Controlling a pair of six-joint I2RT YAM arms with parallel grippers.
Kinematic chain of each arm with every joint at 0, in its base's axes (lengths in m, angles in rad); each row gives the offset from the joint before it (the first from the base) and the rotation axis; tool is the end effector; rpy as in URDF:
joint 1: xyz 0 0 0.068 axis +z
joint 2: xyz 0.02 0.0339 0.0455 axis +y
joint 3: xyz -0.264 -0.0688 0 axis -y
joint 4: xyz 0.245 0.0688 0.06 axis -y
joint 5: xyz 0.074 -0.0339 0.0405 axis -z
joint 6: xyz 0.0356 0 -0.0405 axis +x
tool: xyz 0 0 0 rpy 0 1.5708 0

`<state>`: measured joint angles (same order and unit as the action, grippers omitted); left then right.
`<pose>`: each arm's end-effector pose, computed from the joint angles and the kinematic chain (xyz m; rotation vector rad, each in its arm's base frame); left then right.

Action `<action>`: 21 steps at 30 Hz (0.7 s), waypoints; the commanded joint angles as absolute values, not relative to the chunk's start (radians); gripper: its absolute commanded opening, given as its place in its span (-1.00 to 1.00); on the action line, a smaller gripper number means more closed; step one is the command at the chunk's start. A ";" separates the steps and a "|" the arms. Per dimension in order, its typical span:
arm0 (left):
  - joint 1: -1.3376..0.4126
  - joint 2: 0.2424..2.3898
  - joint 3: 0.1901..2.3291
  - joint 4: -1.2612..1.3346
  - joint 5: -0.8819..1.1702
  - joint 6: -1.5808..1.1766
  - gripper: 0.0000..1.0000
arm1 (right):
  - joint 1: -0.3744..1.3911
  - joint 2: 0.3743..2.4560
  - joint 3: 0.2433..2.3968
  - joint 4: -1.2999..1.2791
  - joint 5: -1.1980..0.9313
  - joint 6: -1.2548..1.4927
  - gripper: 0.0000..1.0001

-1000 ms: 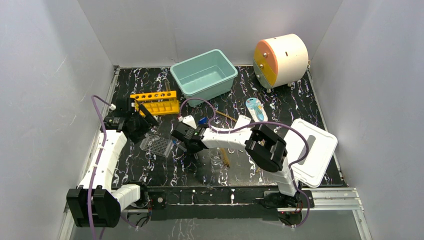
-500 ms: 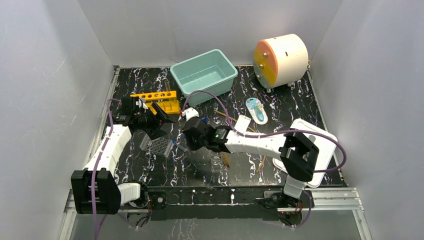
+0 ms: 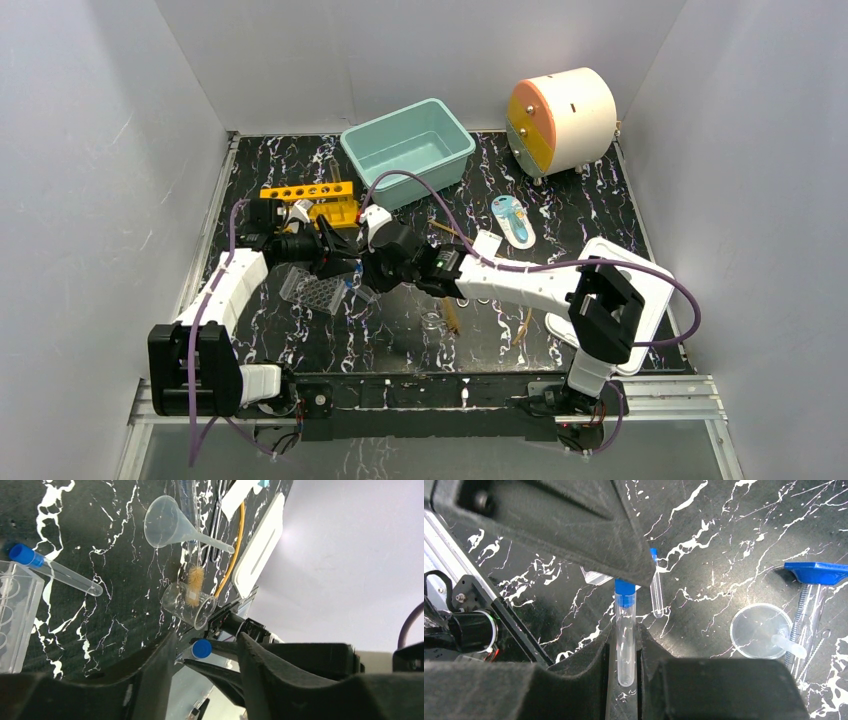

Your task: Organize the chemistry lab equipment

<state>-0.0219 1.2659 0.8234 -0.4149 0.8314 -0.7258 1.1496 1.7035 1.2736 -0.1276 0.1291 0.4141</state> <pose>0.2513 -0.0318 0.2405 -0.4663 2.4390 -1.3404 0.1658 0.3590 0.2698 -0.7253 2.1045 0.7678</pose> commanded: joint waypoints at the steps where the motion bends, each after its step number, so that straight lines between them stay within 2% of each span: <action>1: -0.021 1.251 0.798 -0.423 0.943 -0.705 -0.16 | 1.140 1.692 1.333 -0.063 0.080 0.390 -0.49; 7: -0.021 1.252 0.792 -0.429 0.961 -0.687 -0.24 | 1.135 1.712 1.353 -0.063 0.062 0.382 -0.49; 13: -0.021 1.252 0.802 -0.431 0.949 -0.670 -0.66 | 1.132 1.737 1.372 -0.064 0.041 0.379 -0.49; 21: -0.021 1.247 0.782 -0.442 0.934 -0.642 -0.91 | 1.129 1.755 1.402 -0.098 0.058 0.389 -0.49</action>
